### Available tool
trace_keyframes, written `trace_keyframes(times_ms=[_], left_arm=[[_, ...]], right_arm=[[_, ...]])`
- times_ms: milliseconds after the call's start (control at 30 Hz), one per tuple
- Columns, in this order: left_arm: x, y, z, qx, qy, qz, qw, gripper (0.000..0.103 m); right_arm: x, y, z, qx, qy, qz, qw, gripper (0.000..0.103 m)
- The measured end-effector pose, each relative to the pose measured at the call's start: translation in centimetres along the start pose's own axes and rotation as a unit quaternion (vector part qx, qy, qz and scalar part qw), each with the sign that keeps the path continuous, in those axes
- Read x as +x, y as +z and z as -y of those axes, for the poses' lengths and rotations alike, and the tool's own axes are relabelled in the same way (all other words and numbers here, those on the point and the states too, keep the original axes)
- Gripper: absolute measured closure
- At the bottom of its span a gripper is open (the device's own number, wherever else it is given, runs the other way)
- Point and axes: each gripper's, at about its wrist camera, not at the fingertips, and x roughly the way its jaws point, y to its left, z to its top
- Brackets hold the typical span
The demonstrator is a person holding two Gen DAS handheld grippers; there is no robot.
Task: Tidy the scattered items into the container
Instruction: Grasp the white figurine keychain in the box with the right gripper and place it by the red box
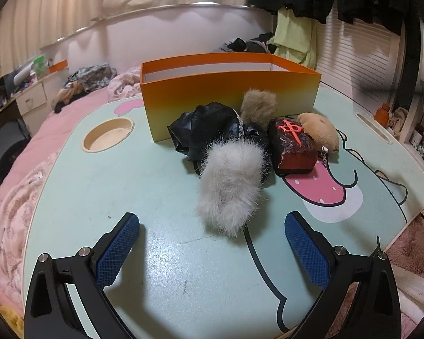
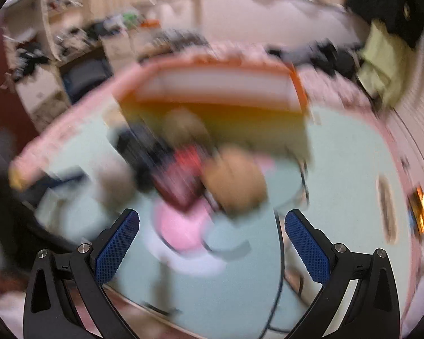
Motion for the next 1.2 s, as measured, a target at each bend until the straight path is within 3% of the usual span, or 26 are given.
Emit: trace_keyframes(times_ms=[100, 133, 167, 200, 267, 300, 367, 400, 600, 667, 867, 1200], left_arm=[[0.0, 0.0, 0.0, 0.0, 0.0, 0.0, 1.0, 0.0], [0.0, 0.0, 0.0, 0.0, 0.0, 0.0, 1.0, 0.0], [0.0, 0.0, 0.0, 0.0, 0.0, 0.0, 1.0, 0.0], [0.0, 0.0, 0.0, 0.0, 0.0, 0.0, 1.0, 0.0], [0.0, 0.0, 0.0, 0.0, -0.001, 0.001, 1.0, 0.0], [0.0, -0.1, 0.0, 0.0, -0.001, 0.001, 1.0, 0.0], [0.0, -0.1, 0.0, 0.0, -0.002, 0.002, 1.0, 0.0], [0.0, -0.1, 0.0, 0.0, -0.003, 0.002, 1.0, 0.0], [0.0, 0.0, 0.1, 0.0, -0.004, 0.003, 1.0, 0.0], [0.0, 0.0, 0.1, 0.0, -0.004, 0.003, 1.0, 0.0], [0.0, 0.0, 0.2, 0.0, -0.004, 0.003, 1.0, 0.0], [0.0, -0.1, 0.2, 0.0, -0.004, 0.003, 1.0, 0.0]], right_arm=[[-0.9, 5.2, -1.1, -0.013, 0.036, 0.025, 0.999, 0.001], [-0.4, 6.8, -1.3, -0.014, 0.049, 0.021, 0.998, 0.006], [0.7, 8.7, -1.5, -0.012, 0.068, 0.007, 0.998, 0.019], [2.1, 10.1, -1.6, -0.006, 0.081, -0.013, 0.997, 0.026], [6.4, 12.3, -1.2, 0.024, 0.097, -0.073, 0.992, 0.046], [8.7, 12.9, -0.7, 0.043, 0.099, -0.105, 0.989, 0.049], [13.0, 13.2, 0.4, 0.085, 0.102, -0.158, 0.978, 0.059], [14.2, 13.1, 0.5, 0.096, 0.101, -0.17, 0.976, 0.06], [18.3, 12.2, 0.6, 0.116, 0.107, -0.2, 0.967, 0.064], [18.7, 12.0, 0.3, 0.112, 0.118, -0.204, 0.965, 0.088], [17.4, 11.5, 0.9, 0.137, 0.13, -0.196, 0.962, 0.092], [7.7, 12.2, 4.9, 0.168, 0.14, -0.067, 0.974, 0.092]])
